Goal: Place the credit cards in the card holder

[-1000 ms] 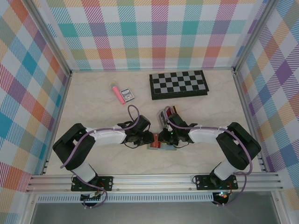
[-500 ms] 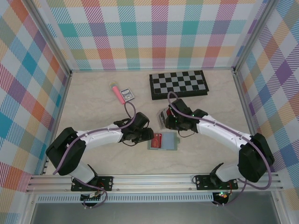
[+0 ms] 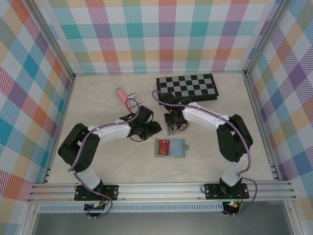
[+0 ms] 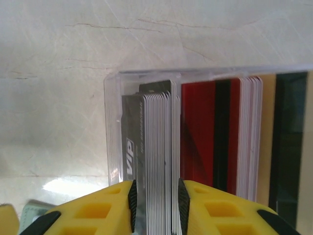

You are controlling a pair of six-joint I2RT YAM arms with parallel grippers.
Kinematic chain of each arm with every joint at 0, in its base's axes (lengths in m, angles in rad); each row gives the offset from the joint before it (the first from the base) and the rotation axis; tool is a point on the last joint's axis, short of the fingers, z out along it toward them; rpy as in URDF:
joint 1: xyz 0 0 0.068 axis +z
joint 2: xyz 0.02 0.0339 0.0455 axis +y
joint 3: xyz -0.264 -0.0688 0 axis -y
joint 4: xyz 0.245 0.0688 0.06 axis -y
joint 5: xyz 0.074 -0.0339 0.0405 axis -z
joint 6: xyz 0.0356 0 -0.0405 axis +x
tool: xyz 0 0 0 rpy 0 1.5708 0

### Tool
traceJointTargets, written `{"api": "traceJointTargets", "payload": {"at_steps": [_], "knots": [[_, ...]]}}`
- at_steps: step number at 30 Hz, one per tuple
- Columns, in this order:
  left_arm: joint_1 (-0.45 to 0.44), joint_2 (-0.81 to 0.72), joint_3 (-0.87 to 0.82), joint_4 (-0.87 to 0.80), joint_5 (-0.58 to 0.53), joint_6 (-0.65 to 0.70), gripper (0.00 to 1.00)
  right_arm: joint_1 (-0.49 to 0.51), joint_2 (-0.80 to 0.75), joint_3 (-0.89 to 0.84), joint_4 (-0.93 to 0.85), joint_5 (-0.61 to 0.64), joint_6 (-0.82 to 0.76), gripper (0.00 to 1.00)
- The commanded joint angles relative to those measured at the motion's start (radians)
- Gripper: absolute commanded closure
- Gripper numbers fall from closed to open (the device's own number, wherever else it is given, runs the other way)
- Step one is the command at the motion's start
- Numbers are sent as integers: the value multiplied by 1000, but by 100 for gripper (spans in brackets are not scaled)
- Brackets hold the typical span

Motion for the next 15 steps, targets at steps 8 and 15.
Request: {"api": "traceJointTargets", "payload": {"at_steps": [8,15], "knots": [[26,3,-6,23,6,-27,45,22,129,136,-98,127,-95,67],[26,4,-12,29,13,-30,45,45,174,173,-145,260,-97,64]]}}
